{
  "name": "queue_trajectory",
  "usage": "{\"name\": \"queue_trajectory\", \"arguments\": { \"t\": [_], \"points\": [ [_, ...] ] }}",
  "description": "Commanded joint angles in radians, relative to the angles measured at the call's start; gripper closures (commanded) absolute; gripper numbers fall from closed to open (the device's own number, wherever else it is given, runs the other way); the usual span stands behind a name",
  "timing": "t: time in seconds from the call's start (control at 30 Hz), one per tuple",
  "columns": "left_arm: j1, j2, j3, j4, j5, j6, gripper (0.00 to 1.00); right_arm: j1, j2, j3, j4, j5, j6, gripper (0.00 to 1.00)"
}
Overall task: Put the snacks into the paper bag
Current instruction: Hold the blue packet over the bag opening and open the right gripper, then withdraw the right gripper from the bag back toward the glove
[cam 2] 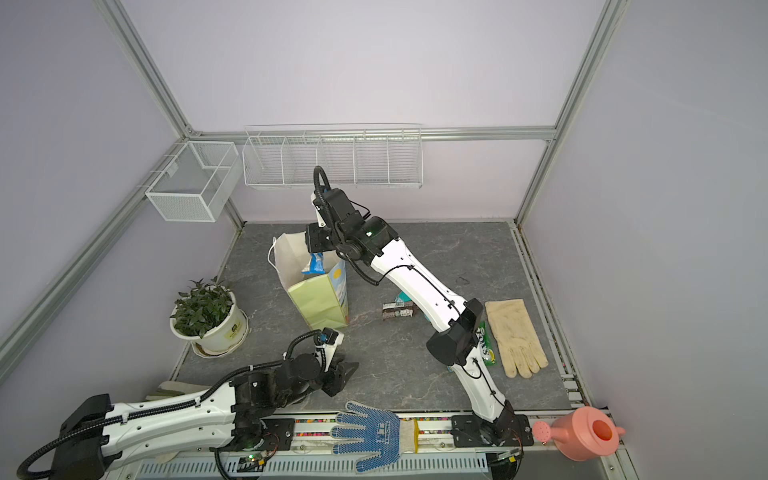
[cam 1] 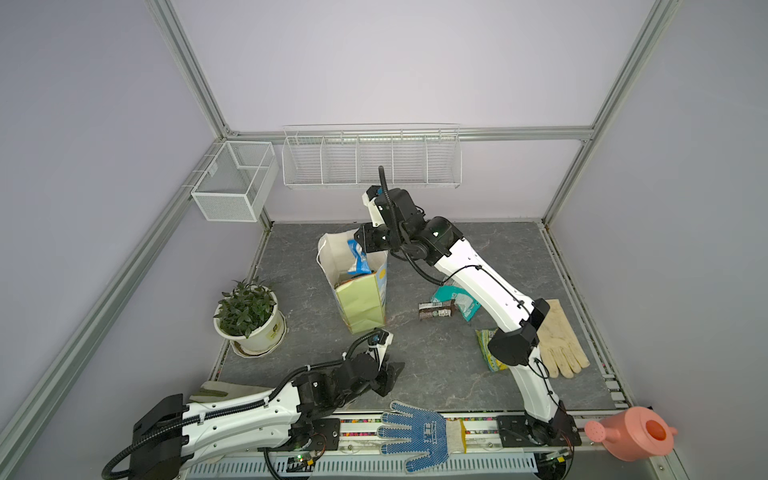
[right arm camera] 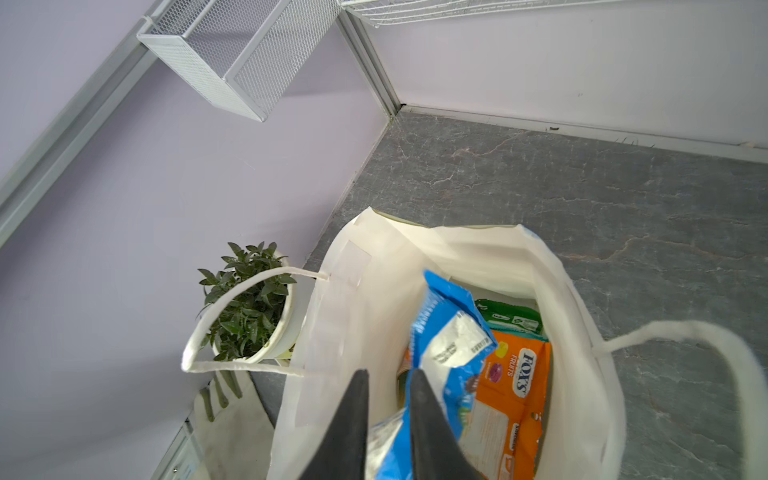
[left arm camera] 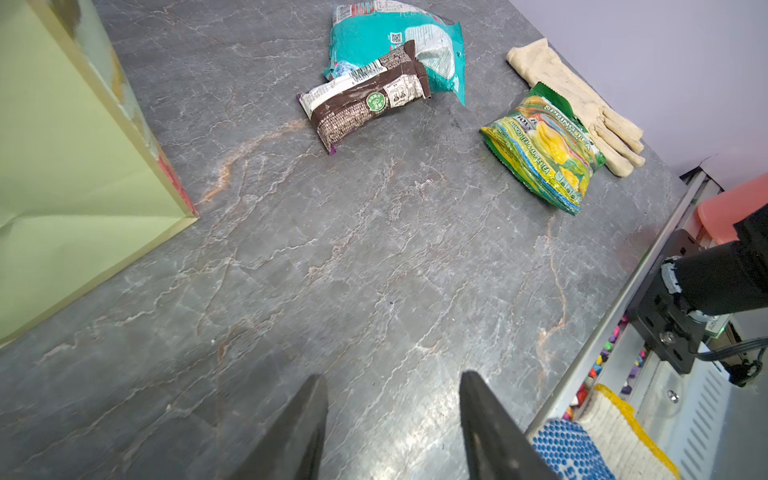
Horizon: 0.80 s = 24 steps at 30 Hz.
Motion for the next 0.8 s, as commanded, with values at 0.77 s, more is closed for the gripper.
{"name": "queue_trajectory", "arguments": {
  "t": [0.77],
  "points": [
    [-0.010,0.032,0.045,-0.028,-0.019,-0.014,0.48,0.028,-0.265,-0.204,0.066,-0.034,-0.070,0.39]
  ]
}}
